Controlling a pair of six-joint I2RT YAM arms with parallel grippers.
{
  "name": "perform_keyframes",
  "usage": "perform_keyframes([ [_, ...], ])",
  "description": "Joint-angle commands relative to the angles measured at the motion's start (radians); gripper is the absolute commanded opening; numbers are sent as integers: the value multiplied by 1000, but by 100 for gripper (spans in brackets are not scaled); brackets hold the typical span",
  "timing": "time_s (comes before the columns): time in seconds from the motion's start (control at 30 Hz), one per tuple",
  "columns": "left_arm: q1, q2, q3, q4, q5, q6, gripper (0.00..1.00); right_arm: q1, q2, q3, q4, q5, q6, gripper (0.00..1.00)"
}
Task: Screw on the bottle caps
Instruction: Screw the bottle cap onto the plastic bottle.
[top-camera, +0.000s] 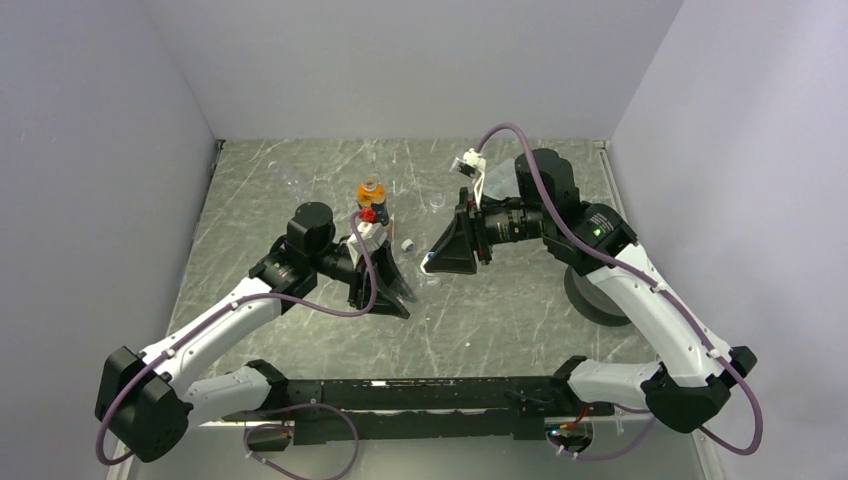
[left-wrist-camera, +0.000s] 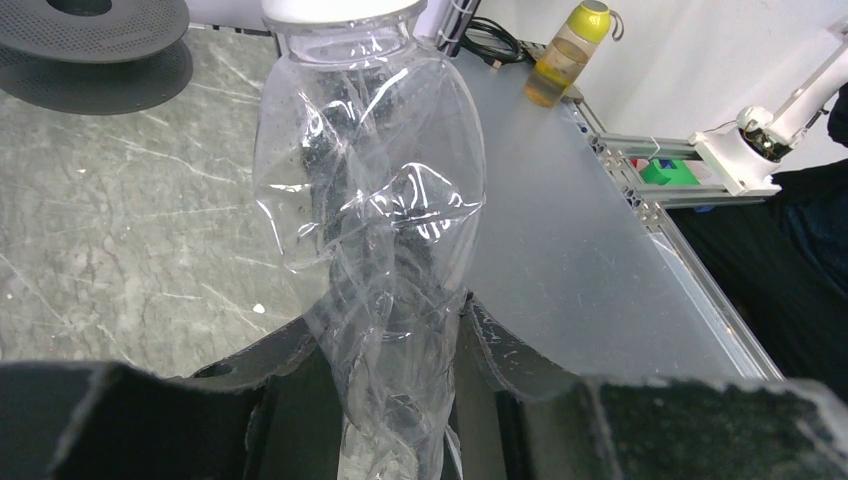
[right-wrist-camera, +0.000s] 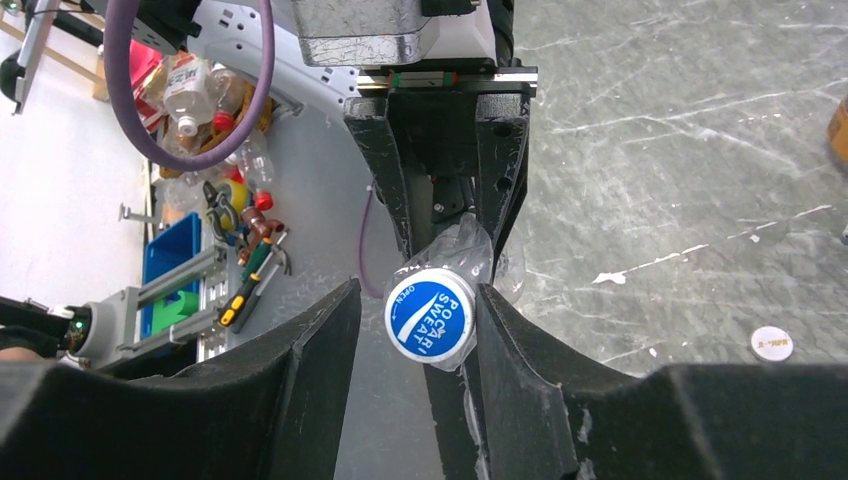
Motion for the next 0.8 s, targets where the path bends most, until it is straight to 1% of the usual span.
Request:
perform_keyframes([
  [0.0, 5, 7, -4, 57, -3, -31, 0, 20, -6, 1, 7, 5, -19, 47],
  [0.07, 5, 8, -5, 62, -3, -35, 0, 23, -6, 3, 1, 10, -20, 43],
  [0.33, 6, 12, -2, 72, -16, -54, 0, 34, 2, 11, -26, 52, -25, 33],
  [0.4, 5, 6, 4, 61, -40, -43, 0, 36, 8, 18, -38, 82, -18, 29],
  [0.47, 5, -8, 27, -13, -115, 6, 0, 36, 21, 36, -59, 120, -2, 25],
  [0.57, 5, -40, 63, -125, -351, 87, 0, 36, 57, 87, -99, 205, 51, 17],
  [0.67, 5, -58, 93, -157, -544, 123, 0, 36, 106, 138, -141, 293, 112, 12],
  [0.77, 5, -54, 127, -167, -685, 173, 0, 38, 163, 196, -204, 394, 162, 9],
])
